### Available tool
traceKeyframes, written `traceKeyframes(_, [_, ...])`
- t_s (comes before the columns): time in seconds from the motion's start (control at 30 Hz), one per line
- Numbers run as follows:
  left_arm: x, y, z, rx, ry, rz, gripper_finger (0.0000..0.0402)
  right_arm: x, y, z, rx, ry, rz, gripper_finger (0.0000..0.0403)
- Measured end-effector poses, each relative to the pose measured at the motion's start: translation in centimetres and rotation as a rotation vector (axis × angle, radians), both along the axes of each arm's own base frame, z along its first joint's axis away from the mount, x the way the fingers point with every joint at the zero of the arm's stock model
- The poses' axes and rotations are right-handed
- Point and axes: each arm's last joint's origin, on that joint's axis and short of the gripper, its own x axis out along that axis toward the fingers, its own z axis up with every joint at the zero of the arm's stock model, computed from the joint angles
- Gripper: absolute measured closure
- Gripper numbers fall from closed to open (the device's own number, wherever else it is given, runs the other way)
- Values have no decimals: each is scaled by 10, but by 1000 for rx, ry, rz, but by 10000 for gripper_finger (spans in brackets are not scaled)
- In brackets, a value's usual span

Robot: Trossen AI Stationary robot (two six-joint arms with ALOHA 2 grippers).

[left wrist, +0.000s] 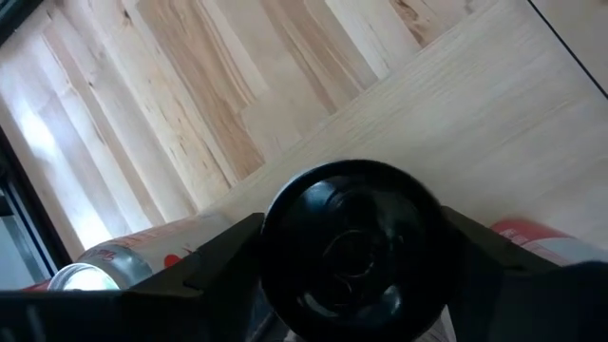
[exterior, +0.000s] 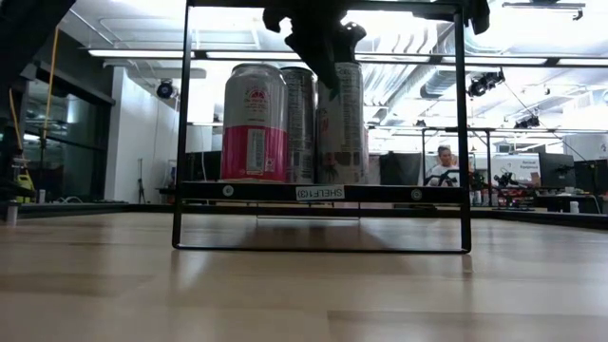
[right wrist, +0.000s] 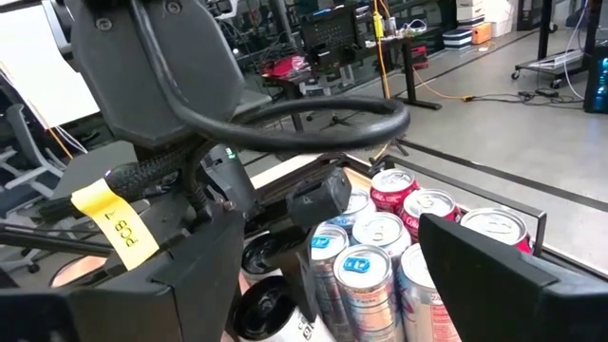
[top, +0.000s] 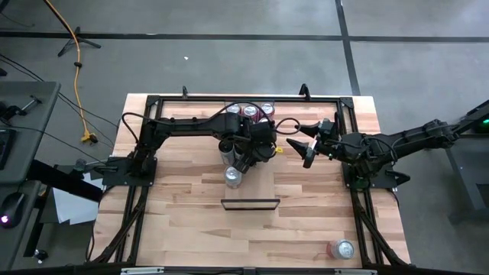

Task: Place canned beverage on shelf
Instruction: Put the white pink soda can on the shelf aligned with the other white pink soda cans

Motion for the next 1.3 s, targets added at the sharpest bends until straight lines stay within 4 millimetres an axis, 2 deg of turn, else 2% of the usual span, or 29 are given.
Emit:
traceKeyframes(0.3, [0, 0, 0, 0, -3, 0, 134, 0, 0, 0, 0, 0, -2, 102])
traceKeyframes(0.7, [0, 0, 3, 17, -14, -11, 121, 0, 0, 0, -1, 1, -2, 102])
traceKeyframes(1.07, [-2, 1, 32, 36, -95, 7, 121, 0, 0, 0, -4, 1, -6, 102])
traceKeyframes(1.3, [-22, -1, 57, -92, -38, 211, 121, 0, 0, -2, -10, 23, -5, 108])
